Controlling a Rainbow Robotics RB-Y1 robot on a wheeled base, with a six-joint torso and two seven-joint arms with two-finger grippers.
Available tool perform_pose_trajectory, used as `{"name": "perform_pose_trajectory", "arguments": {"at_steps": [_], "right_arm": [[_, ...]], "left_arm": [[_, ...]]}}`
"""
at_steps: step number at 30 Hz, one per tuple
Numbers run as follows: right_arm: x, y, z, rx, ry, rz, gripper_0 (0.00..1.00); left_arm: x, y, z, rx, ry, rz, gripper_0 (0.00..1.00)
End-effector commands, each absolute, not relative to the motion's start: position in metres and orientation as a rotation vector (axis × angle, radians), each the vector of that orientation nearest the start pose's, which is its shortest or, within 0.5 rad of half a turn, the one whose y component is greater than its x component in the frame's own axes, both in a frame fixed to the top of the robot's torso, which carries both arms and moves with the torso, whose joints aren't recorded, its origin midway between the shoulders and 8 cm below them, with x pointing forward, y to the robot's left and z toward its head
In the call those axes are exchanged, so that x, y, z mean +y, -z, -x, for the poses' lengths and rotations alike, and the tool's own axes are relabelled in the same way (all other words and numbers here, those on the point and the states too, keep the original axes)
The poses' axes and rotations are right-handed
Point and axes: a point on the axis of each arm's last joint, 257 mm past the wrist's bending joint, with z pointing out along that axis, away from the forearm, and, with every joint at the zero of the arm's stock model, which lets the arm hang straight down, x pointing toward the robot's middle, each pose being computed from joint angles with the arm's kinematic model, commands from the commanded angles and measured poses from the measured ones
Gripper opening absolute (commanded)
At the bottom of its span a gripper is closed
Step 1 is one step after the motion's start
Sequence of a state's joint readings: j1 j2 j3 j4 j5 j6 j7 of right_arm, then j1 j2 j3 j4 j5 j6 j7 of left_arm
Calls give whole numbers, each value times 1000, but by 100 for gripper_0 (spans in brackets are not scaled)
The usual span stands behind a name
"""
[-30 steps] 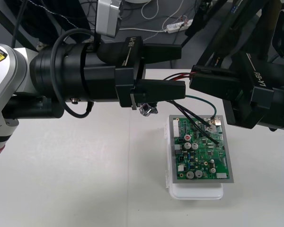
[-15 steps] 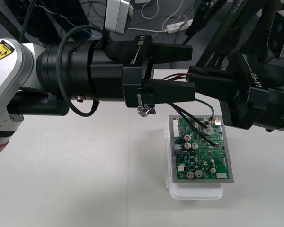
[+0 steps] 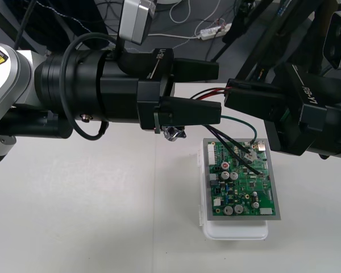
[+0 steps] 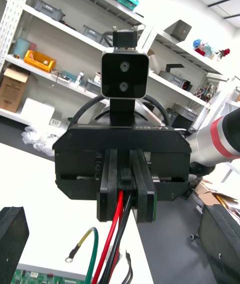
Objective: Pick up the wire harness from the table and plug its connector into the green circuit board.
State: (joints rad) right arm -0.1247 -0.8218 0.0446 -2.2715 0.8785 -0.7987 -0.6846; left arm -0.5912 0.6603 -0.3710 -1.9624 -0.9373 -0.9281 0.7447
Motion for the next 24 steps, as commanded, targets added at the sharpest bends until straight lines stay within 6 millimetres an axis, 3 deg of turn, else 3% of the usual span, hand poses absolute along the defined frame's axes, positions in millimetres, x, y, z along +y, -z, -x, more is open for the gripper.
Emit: {"name": "perform_pose_trajectory", "arguments": {"at_steps": [1, 14, 18, 20, 24], "right_arm": [[-42, -56, -284, 1221, -1276, 978, 0], [-42, -56, -284, 1220, -1274, 977, 0], [-42, -56, -284, 1220, -1275, 979, 0], [-42, -56, -284, 1220, -1275, 979, 0], [-41, -55, -284, 1220, -1275, 980, 0]], "left_arm": [[-52, -57, -313, 1223, 1453, -1174, 100], [-51, -63, -310, 1205, 1477, -1166, 100], [-53, -64, -310, 1198, 1475, -1168, 72], [-54, -62, -310, 1195, 1461, -1178, 51], [-58, -64, -310, 1187, 1449, -1187, 45]]}}
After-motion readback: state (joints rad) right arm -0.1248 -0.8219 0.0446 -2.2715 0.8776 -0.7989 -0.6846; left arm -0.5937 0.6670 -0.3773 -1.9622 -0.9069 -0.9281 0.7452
